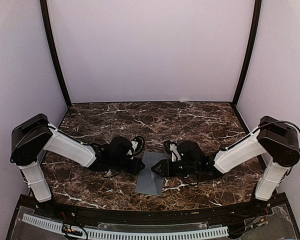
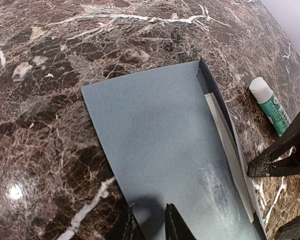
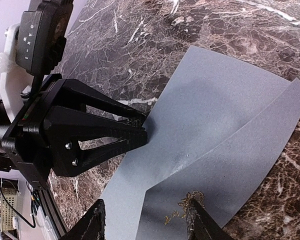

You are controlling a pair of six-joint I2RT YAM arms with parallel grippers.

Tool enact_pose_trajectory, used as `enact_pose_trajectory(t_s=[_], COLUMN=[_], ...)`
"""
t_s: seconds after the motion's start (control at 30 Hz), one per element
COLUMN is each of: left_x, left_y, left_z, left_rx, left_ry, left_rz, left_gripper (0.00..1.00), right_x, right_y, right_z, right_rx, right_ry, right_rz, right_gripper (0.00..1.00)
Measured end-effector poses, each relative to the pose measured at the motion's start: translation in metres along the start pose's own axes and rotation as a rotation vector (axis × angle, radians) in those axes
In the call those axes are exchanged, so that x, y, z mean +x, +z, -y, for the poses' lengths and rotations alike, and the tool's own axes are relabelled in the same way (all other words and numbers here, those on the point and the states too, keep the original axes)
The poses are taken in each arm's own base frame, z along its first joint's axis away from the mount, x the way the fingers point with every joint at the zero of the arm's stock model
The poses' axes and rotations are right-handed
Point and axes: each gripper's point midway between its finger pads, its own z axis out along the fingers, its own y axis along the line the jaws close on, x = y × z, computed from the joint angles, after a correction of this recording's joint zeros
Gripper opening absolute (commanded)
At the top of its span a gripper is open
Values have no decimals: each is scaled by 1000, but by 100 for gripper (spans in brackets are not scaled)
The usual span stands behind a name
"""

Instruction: Place the letter into the envelope and seal it

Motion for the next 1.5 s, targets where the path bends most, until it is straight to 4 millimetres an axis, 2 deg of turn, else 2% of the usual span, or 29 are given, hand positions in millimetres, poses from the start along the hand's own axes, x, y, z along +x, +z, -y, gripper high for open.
enact_pose_trajectory(t_s=[0.2, 0.37, 0.6, 0.87, 1.03, 1.1, 1.37, 1.5], left_x=[-1, -1, -1, -1, 10, 9, -25, -28], left_y=[1, 1, 1, -1, -19, -31, -78, -85], left_z=[0, 0, 0, 0, -6, -5, 10, 10], left_rx=[1, 0, -1, 6, 12, 25, 92, 95], left_ry=[0, 0, 0, 6, 23, 32, 56, 64], left_rz=[2, 3, 3, 19, 29, 56, 244, 271], left_gripper=[22, 22, 22, 27, 32, 33, 33, 34], right_x=[2, 5, 17, 11, 8, 7, 4, 3], right_y=[9, 16, 24, 28, 33, 35, 40, 42], right_z=[0, 4, 18, 20, 19, 19, 16, 15], right_rx=[-13, -4, 30, 61, 81, 85, 89, 91], right_ry=[-9, -10, -5, -9, -17, -20, -25, -26], right_rz=[-11, -23, -52, -29, -12, -6, 7, 8], right_gripper=[13, 1, 0, 0, 0, 0, 0, 0])
